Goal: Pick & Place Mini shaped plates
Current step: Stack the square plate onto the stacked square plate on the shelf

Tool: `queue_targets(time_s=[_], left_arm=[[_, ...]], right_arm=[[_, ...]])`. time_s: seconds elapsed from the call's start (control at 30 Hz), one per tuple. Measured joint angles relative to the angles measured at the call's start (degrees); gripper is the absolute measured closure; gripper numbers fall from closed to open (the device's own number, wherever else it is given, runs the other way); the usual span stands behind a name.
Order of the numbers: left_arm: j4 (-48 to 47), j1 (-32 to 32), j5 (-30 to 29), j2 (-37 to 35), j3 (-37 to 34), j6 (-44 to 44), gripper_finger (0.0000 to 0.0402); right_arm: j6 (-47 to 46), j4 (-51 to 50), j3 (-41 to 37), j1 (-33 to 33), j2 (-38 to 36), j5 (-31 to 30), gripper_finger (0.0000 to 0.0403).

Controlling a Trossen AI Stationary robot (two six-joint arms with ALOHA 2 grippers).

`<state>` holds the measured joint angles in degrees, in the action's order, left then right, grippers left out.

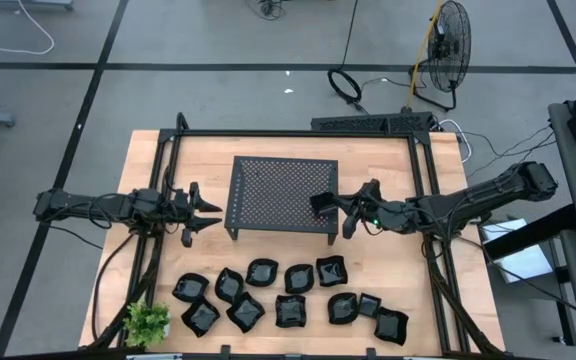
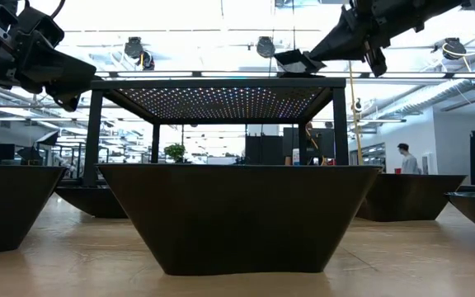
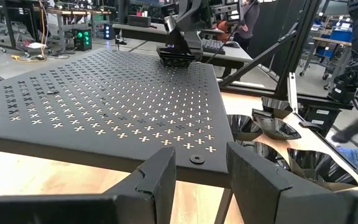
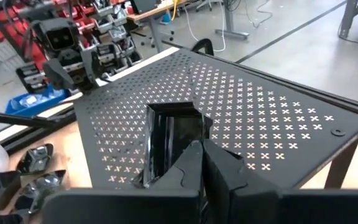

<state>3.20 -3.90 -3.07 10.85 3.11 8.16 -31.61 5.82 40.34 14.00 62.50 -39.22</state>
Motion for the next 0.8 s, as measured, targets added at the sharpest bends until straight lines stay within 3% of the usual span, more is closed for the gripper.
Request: queue_targets(time_s=[0.27, 0.57, 0.8], left_arm=[[0.0, 0.0, 0.0, 0.0, 0.0, 0.0, 0.0256], [0.0, 0.0, 0.0, 0.0, 0.0, 0.0, 0.0256], [0.0, 0.0, 0.0, 0.0, 0.0, 0.0, 0.0256]], right_arm=[[0.8, 0.0, 0.0, 0.0, 0.5, 0.0, 0.0387], [3.3, 0.5, 0.0, 0.2, 0.4, 0.3, 0.0307], [10.8, 6.3, 0.0, 2.1, -0.5, 0.7, 0.0265]])
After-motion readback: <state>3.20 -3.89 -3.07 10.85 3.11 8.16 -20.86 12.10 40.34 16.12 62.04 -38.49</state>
